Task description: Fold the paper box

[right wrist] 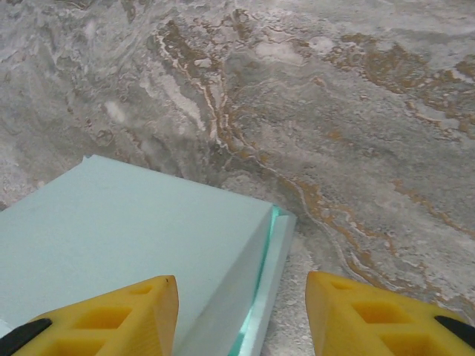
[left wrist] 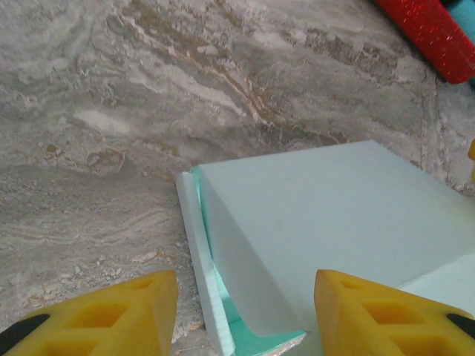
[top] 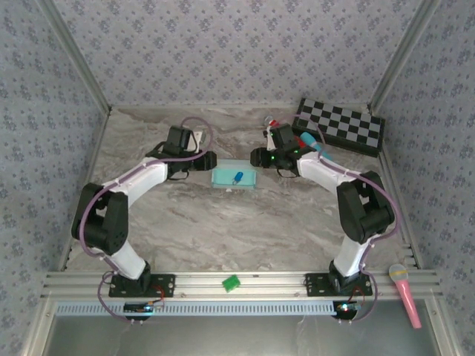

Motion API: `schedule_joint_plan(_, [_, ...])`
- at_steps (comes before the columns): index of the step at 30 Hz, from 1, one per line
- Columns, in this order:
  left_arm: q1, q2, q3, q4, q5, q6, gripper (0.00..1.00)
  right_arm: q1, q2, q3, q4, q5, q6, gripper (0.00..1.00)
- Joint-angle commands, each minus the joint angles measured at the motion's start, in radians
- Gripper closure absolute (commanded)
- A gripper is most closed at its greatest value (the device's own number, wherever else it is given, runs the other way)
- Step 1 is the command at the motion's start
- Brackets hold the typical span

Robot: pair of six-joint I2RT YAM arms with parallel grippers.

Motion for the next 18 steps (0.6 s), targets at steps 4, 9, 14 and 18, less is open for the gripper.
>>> schedule_joint_plan(4, [-0.006, 0.042, 0.030, -0.018, 0.039, 0.016, 0.49, 0.013, 0.035, 0.037, -0.056, -0.001, -0.029, 0.50])
schedule_joint_plan(9, [-0.012, 0.067, 0.005, 0.001, 0.031, -0.001, 0.50, 0.015, 0.063, 0.035, -0.064, 0.003, -0.034, 0.50])
schedule_joint_plan(14, [-0.019, 0.081, -0.028, 0.037, 0.028, -0.024, 0.51, 0.015, 0.093, 0.032, -0.059, -0.007, -0.032, 0.51])
schedule_joint_plan(18, [-0.028, 0.100, -0.039, 0.050, 0.027, -0.041, 0.52, 0.017, 0.119, 0.034, -0.056, -0.013, -0.030, 0.51])
